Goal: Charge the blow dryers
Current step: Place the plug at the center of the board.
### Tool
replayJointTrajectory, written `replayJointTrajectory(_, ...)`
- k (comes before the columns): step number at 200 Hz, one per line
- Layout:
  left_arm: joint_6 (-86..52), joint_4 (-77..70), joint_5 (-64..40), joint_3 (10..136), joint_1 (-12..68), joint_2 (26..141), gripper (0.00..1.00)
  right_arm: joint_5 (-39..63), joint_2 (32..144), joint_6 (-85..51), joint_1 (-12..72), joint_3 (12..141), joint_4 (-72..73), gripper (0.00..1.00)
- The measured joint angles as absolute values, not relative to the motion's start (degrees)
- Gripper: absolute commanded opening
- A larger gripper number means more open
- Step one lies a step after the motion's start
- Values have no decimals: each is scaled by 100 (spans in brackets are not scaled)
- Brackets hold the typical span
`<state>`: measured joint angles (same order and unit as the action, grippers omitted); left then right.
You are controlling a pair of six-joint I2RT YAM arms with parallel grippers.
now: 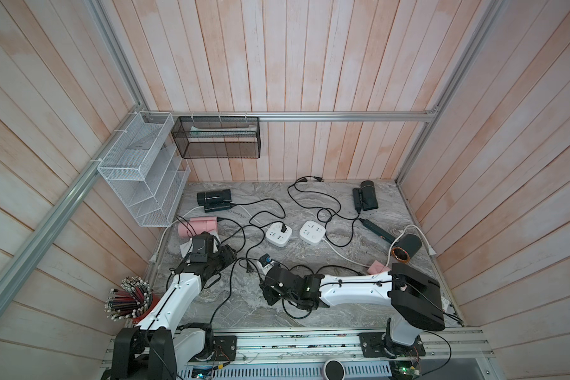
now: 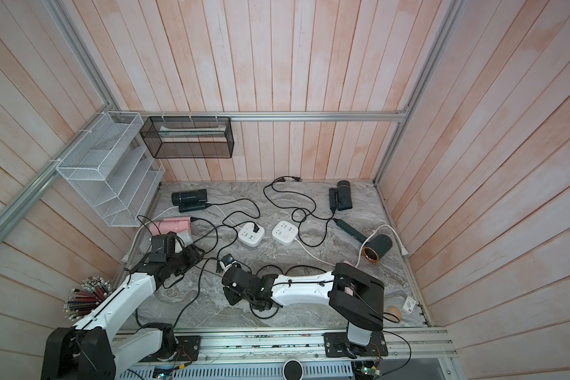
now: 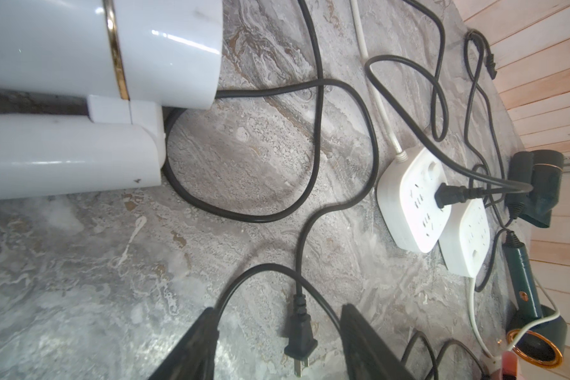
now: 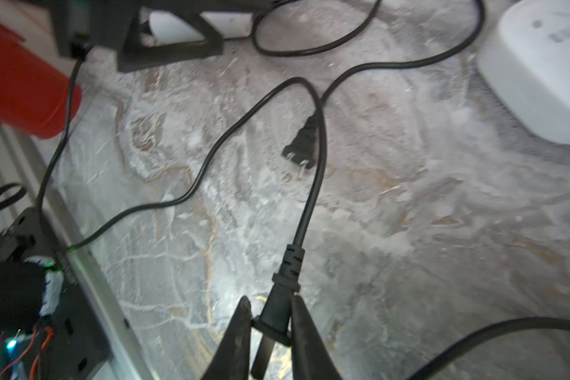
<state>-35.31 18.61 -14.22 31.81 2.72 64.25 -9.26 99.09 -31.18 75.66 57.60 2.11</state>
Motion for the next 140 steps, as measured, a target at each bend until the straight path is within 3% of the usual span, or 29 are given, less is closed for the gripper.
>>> replayJointTrajectory(85, -3225, 1704, -1900, 3736, 489, 7966, 49, -344, 9913, -3140, 7749, 5231, 718, 22)
replayJointTrajectory(113, -3162, 1697, -1804, 4115, 821, 8396, 48, -329, 9913, -3173, 7754, 5122, 840, 25)
replayJointTrajectory(140, -3118, 1684, -1638, 4303, 954, 8604, 43, -329, 9918, -3194, 7754, 5017, 902, 35)
